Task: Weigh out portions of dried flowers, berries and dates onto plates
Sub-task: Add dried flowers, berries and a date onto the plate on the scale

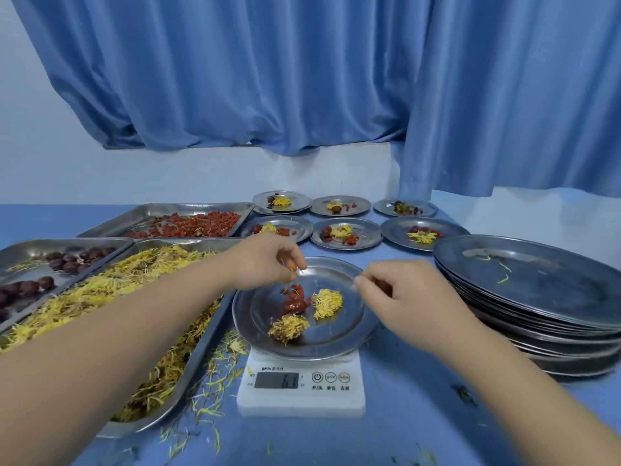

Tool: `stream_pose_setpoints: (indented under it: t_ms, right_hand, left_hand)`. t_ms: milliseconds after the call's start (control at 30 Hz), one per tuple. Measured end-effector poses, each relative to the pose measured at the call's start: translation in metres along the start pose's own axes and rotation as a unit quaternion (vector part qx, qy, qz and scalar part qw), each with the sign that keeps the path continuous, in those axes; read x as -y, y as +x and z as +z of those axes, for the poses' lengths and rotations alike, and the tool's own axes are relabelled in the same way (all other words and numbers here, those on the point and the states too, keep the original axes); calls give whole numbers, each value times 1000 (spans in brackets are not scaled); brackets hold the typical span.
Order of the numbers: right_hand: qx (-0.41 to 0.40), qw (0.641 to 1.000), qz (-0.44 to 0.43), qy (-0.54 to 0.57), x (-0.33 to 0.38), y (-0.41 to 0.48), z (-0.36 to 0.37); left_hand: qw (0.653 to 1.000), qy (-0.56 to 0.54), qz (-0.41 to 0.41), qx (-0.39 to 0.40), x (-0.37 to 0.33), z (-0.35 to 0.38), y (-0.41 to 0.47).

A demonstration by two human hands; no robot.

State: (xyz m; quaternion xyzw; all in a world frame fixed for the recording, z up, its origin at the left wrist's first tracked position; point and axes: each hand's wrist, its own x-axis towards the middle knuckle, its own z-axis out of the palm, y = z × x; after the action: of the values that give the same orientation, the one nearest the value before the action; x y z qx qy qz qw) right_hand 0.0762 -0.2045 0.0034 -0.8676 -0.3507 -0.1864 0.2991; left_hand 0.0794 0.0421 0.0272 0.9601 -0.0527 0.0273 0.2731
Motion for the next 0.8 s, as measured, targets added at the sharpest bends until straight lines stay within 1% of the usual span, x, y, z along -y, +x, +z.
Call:
stream_pose_setpoints:
  t_ms: [100,233,467,800]
  right_hand:
    - [-55,998,-15,5,-14,-18,3]
    - [-95,995,-29,-2,-24,-22,5]
    - [-73,996,-47,-20,-21,-21,13]
    - [-85,996,-35,7,-20,-23,15]
  left_hand:
    - [999,-1,-21,33,-1,1,-3]
    - [999,-26,-29,7,-5,-2,-1]
    - [999,-18,-24,-29,-5,-2,5]
    - [992,-109,-40,-56,2,-5,0]
